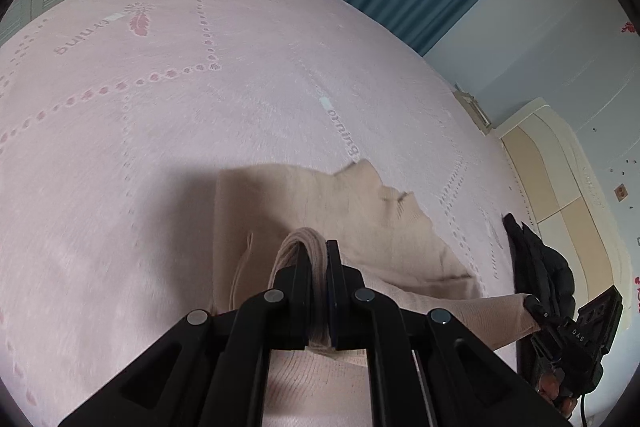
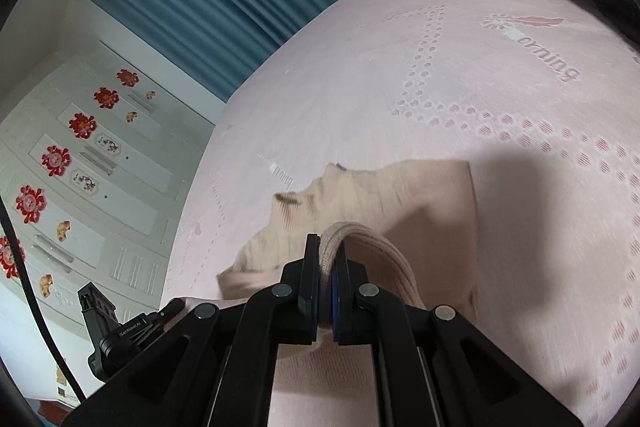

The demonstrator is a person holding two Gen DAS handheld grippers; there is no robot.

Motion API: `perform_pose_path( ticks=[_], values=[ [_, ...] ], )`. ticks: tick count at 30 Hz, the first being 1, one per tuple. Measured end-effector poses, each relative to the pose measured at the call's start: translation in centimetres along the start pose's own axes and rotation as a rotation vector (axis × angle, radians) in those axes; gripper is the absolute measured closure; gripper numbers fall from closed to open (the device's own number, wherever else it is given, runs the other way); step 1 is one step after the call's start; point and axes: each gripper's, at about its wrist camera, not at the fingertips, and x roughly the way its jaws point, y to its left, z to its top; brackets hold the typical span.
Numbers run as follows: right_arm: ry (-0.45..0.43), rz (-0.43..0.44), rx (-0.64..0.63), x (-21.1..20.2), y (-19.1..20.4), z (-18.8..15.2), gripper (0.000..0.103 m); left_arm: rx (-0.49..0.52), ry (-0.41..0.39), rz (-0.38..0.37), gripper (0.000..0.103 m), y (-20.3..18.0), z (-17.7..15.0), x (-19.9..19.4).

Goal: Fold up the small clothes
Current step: 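Lay the hem over the collar with both tools and open the fingers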

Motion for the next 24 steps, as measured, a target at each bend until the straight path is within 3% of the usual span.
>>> perform_pose_path(
  ticks=[9,12,13,15,18,24],
  values=[
    [0.04,-0.054,-0.012,6.6,-1.6,2.6,0.098,-0.029,0.043,-0.011,0.096,1.0,3.0,6.2],
    [0.063,-0.102,-0.027,8.3,-2.1,2.8,0.092,-0.047,0.061,-0.025,0.094,1.1,3.3,7.6],
    [0.067,-0.114,-0.022,8.7,-2.4,2.8,0.09,-0.051,0.06,-0.019,0.091,1.2,3.3,7.8],
    [0.075,-0.105,-0.013,9.2,-2.9,2.6,0.081,-0.05,0.052,-0.026,0.072,1.2,3.5,7.8],
    [0.073,-0.113,-0.029,9.1,-3.0,2.0,0.075,-0.044,0.018,-0.033,0.057,1.4,3.4,6.9],
    [0.099,-0.138,-0.068,7.4,-2.8,-0.3,0.075,-0.035,0.038,-0.013,0.053,1.8,2.3,5.2]
  ],
)
